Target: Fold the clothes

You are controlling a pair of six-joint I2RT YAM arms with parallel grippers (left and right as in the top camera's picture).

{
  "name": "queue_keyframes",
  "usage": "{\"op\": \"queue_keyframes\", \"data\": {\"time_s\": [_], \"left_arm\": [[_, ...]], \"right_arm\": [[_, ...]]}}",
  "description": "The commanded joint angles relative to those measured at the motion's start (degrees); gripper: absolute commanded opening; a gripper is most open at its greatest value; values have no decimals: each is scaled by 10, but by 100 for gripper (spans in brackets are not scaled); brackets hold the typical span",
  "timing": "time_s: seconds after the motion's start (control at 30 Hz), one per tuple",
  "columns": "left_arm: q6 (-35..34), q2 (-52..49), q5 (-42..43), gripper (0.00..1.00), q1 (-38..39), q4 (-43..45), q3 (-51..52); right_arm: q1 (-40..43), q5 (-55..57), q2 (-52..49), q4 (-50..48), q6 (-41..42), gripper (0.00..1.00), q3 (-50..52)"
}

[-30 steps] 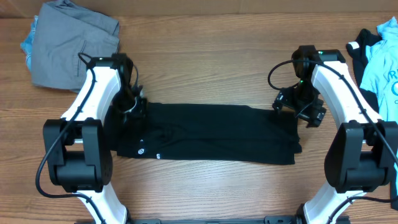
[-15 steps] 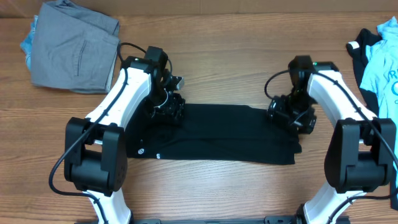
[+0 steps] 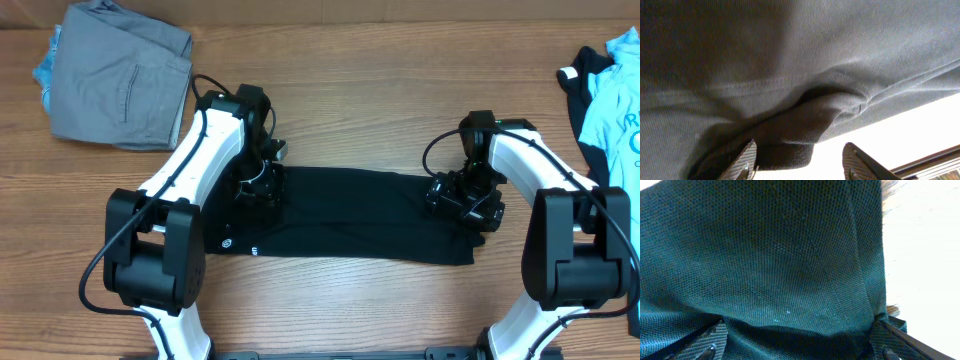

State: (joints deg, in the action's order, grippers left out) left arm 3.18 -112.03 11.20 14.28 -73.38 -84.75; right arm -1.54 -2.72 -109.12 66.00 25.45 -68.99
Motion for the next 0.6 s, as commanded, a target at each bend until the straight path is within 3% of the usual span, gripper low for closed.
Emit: {"op": "queue_keyframes", "data": {"time_s": [0.0,0.13,0.3,0.47,0.57], "left_arm": [[6,8,-12,58,4,-8,-7],[11,8,-10,56,9,8,-3],[6,8,-9,47,22,23,24],[5,8,-5,4,32,45,75],[5,8,10,4,35,30,89]], "right_arm": [[0,-13,12,-1,-2,95,3],[0,-15,12,-1,-2,95,3],[0,-15,12,3,-2,95,3],[0,-15,12,4,-2,95,3],[0,-15,12,5,-2,95,3]]}}
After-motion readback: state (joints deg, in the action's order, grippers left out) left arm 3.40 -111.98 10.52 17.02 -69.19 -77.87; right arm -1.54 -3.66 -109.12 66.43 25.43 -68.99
